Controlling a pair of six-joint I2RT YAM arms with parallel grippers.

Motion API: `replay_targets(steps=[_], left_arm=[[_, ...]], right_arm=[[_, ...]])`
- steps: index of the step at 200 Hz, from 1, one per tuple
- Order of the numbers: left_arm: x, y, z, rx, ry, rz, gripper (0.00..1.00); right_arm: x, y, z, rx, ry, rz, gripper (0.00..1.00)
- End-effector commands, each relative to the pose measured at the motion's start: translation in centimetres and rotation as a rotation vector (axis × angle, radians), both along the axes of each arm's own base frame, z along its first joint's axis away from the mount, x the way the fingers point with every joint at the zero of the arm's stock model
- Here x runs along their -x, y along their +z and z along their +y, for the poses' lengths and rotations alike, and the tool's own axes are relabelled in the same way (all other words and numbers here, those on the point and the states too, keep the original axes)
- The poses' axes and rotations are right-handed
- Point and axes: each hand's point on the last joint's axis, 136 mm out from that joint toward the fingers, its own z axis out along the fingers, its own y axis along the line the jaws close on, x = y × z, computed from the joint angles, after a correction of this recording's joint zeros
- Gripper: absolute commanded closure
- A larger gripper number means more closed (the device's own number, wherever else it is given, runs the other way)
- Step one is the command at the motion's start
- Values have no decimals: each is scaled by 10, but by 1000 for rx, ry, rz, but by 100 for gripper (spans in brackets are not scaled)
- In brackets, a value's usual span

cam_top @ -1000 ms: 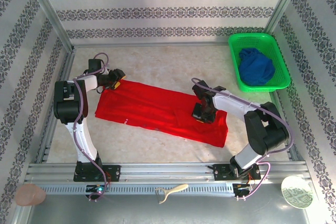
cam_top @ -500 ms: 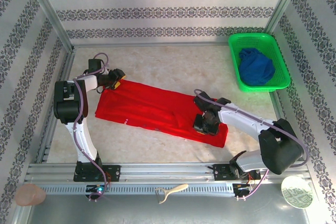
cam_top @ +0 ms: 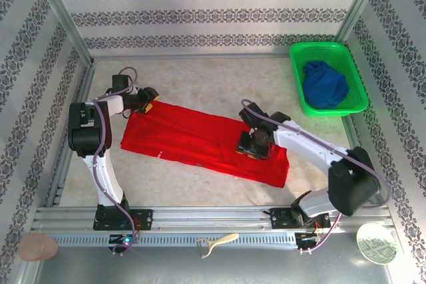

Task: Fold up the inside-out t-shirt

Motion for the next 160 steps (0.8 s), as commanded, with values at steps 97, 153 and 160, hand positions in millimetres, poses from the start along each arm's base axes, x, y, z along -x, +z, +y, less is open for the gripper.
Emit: replay_targets(steps=[97,153,160], left_arm=[[-14,33,26,-150,8,-11,41],[35,-21,37,-212,21,154,41],[43,-24,38,-219,25,171,41]], right_arm=[[-62,-58,-38,30,-228,46,58],[-59,-75,-61,54,-288,126,56],[-62,-76,-63,54,-287,126,56]])
